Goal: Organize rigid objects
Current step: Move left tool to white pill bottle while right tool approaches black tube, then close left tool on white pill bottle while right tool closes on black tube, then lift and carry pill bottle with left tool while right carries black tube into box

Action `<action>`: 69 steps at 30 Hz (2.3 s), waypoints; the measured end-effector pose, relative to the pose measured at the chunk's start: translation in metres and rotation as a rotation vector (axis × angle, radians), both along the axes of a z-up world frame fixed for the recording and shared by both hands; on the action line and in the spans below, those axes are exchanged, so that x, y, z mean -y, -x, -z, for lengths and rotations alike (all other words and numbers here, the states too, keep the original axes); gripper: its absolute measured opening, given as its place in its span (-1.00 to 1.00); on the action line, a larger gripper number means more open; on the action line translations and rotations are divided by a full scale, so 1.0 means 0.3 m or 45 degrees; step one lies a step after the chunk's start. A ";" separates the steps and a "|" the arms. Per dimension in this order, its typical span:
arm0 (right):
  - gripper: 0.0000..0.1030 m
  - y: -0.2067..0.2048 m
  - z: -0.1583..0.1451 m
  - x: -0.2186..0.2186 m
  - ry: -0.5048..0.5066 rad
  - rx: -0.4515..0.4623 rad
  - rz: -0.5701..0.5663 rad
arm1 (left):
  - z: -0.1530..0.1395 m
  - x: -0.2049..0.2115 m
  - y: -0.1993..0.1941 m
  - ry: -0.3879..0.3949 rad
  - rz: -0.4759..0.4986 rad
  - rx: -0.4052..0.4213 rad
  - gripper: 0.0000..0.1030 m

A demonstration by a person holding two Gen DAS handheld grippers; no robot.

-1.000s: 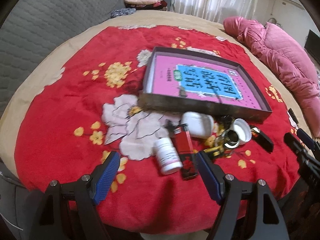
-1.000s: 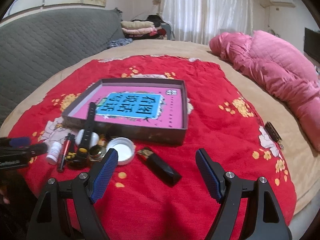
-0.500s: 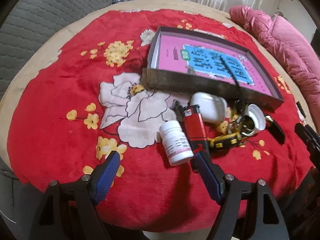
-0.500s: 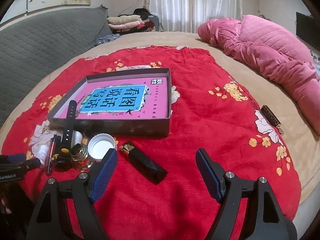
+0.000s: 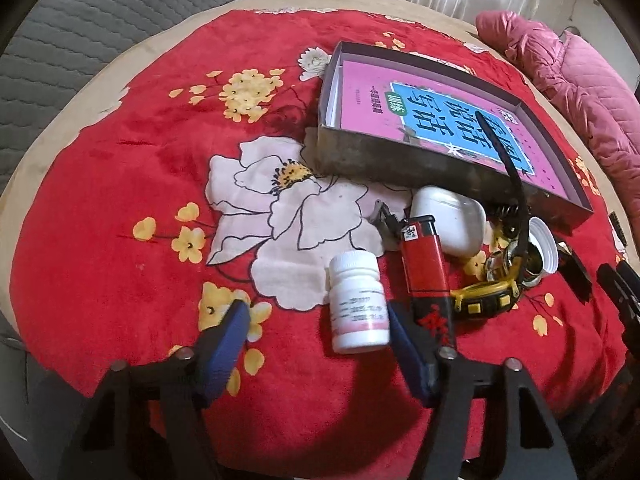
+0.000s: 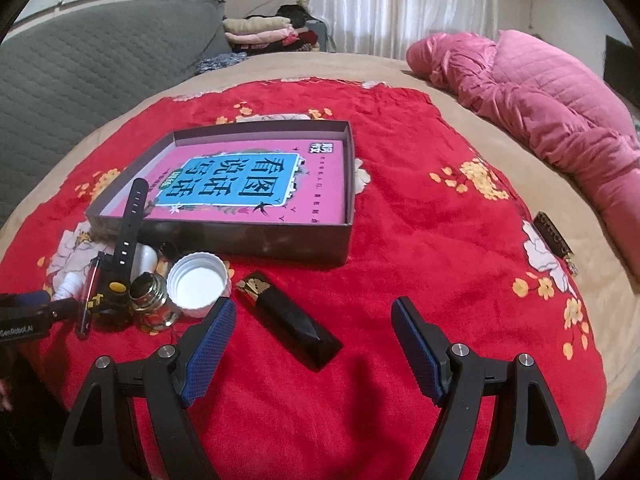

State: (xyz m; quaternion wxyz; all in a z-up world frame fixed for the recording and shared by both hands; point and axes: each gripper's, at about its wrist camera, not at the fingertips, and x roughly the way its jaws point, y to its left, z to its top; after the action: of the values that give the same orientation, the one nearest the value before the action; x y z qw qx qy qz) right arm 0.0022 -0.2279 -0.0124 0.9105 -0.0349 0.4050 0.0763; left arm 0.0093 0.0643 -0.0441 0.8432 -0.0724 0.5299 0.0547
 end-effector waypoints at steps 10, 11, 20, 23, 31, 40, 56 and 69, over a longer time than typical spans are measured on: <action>0.57 -0.086 0.090 0.027 0.022 -0.156 -0.014 | 0.004 0.008 -0.022 0.036 0.039 -0.008 -0.04; 0.57 -0.091 0.097 0.024 0.029 -0.163 -0.023 | 0.005 0.008 -0.025 0.038 0.041 -0.007 -0.05; 0.57 -0.112 0.129 -0.064 0.209 -0.105 -0.179 | 0.019 0.003 -0.051 0.059 0.040 0.003 -0.13; 0.57 -0.118 0.142 -0.091 0.262 -0.091 -0.218 | 0.024 0.004 -0.059 0.060 0.045 0.004 -0.15; 0.32 -0.136 0.166 -0.083 0.176 -0.150 -0.227 | 0.033 0.006 -0.069 0.052 0.054 0.002 -0.19; -0.39 -0.125 0.160 -0.092 0.103 -0.161 -0.273 | 0.036 0.022 -0.057 0.038 0.062 0.017 -0.31; -0.55 -0.114 0.087 -0.001 -0.355 -0.218 -0.201 | 0.013 -0.014 -0.024 0.165 0.068 0.080 -0.48; -0.55 -0.094 0.017 -0.011 -0.351 -0.089 -0.207 | -0.043 0.021 -0.023 0.159 0.119 0.148 -0.48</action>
State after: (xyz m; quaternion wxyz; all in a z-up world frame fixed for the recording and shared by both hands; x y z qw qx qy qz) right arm 0.0305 -0.2245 -0.0175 0.8828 0.0604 0.4178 0.2059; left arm 0.0162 0.0580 -0.0313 0.8680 -0.1030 0.4853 -0.0222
